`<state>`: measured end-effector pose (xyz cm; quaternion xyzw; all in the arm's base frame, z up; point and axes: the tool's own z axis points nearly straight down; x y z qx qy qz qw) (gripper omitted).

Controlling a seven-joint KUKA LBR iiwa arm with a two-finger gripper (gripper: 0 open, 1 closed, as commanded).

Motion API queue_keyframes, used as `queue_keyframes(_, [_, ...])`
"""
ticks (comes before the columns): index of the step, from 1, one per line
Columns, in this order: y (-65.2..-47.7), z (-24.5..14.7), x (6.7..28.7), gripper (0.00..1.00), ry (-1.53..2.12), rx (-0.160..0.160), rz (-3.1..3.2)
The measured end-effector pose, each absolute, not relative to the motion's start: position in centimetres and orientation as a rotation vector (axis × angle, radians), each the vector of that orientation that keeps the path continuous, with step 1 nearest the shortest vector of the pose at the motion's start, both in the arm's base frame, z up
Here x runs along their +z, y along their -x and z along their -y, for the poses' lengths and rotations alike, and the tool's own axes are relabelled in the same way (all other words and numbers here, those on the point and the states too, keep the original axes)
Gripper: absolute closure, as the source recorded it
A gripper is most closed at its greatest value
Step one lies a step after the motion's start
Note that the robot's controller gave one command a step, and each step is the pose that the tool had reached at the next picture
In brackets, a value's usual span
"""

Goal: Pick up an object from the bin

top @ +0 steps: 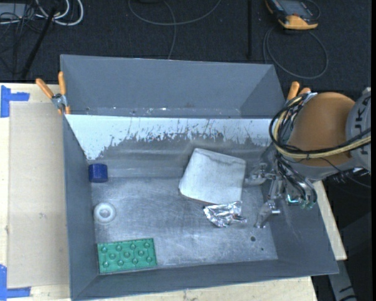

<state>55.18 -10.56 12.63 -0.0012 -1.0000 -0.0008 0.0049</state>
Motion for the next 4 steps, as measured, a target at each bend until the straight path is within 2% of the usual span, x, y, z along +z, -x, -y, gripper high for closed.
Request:
queue_keyframes(1, [-53.3, 8.4, 7.4, 0.00, 0.388, 0.002, 3.123])
queue_keyframes(2, [-53.8, 8.4, 7.7, 1.00, 0.385, 0.003, 3.139])
queue_keyframes(3, [-54.2, 9.7, 15.5, 1.00, 0.406, 0.001, 3.123])
queue_keyframes(4, [-52.2, 10.0, 23.1, 1.00, 0.412, 0.000, 3.122])
